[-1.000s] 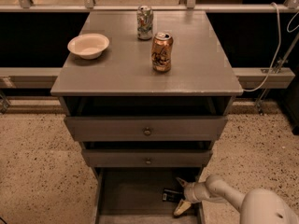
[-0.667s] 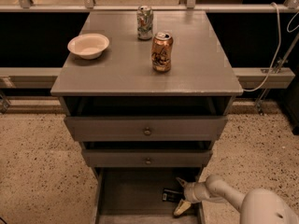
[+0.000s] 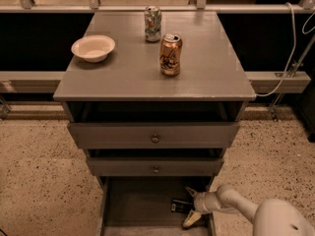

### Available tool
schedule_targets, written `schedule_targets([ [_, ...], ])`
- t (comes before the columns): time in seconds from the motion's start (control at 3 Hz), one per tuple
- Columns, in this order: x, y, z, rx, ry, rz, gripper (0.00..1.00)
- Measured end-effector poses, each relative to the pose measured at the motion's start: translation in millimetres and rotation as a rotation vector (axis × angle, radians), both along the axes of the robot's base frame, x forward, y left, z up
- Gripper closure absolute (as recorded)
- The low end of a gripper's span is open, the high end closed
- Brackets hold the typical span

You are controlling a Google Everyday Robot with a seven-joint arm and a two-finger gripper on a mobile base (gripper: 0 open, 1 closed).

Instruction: Pick rxbar chocolate from bottom drawer and place on counter

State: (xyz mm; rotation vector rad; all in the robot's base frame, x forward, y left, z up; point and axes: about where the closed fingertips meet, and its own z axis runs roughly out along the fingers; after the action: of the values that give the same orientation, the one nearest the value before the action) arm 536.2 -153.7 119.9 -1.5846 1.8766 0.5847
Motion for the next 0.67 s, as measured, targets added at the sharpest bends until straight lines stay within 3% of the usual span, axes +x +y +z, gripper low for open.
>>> schedule_targets([
  [0.33, 0.0, 0.0, 0.0, 0.000, 0.000, 0.000, 0.16],
  [0.67, 0.0, 0.0, 0.0, 0.000, 0.000, 0.000, 0.13],
])
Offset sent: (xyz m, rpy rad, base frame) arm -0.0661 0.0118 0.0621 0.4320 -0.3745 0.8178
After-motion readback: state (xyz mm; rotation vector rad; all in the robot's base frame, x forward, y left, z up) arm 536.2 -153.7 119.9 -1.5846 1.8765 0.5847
